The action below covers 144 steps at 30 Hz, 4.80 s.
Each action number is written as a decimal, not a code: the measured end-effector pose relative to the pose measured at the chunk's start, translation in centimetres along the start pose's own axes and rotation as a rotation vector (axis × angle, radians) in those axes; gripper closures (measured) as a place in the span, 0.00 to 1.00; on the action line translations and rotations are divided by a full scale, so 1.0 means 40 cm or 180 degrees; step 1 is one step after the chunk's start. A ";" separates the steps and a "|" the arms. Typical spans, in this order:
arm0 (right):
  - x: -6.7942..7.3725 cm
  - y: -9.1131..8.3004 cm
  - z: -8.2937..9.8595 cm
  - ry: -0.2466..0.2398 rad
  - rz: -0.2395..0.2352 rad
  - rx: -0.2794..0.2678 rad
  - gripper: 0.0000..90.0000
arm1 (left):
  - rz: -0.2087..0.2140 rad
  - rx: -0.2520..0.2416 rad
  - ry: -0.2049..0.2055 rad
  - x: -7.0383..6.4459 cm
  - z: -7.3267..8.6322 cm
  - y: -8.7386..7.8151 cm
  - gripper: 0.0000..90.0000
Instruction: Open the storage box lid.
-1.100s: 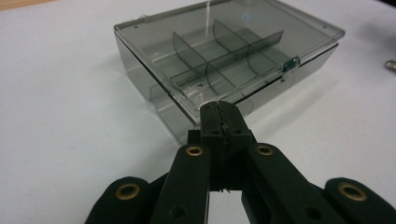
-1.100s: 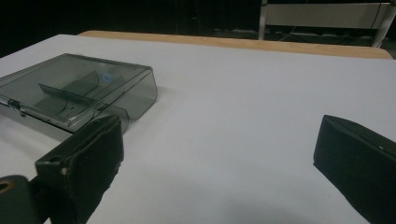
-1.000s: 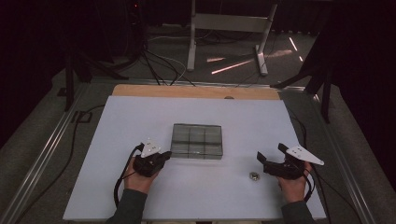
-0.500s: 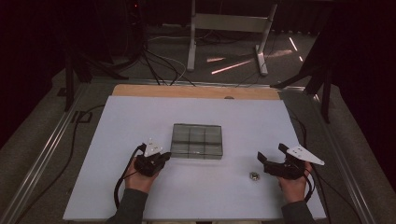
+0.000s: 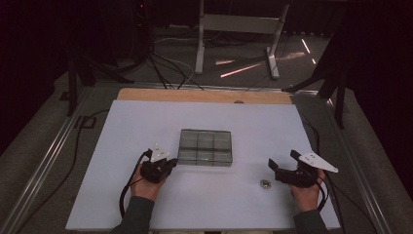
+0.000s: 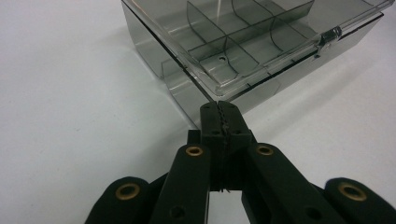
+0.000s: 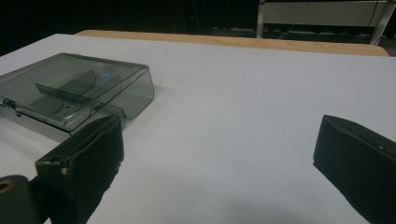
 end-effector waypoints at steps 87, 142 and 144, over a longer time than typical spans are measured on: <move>-0.004 0.004 0.005 0.0023 -0.0009 0.0029 0.02 | 0.0023 -0.0138 -0.0049 -0.007 -0.081 0.065 1.00; 0.142 0.247 -0.099 -0.0326 -0.0658 0.0241 0.02 | -0.0125 -0.0345 -0.0115 0.017 -0.177 0.075 1.00; 0.146 0.261 -0.095 -0.0363 -0.0640 0.0293 0.02 | -0.0128 -0.0350 -0.0118 0.017 -0.179 0.077 1.00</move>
Point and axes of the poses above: each handheld gripper's, and its own axes: y roughly forward along the jaws, z roughly out of its underside, x roughly to its left, the point moved 2 cm from there along y, roughly forward along the jaws, and after that the axes turned 11 degrees about -x, right-handed, at the moved point
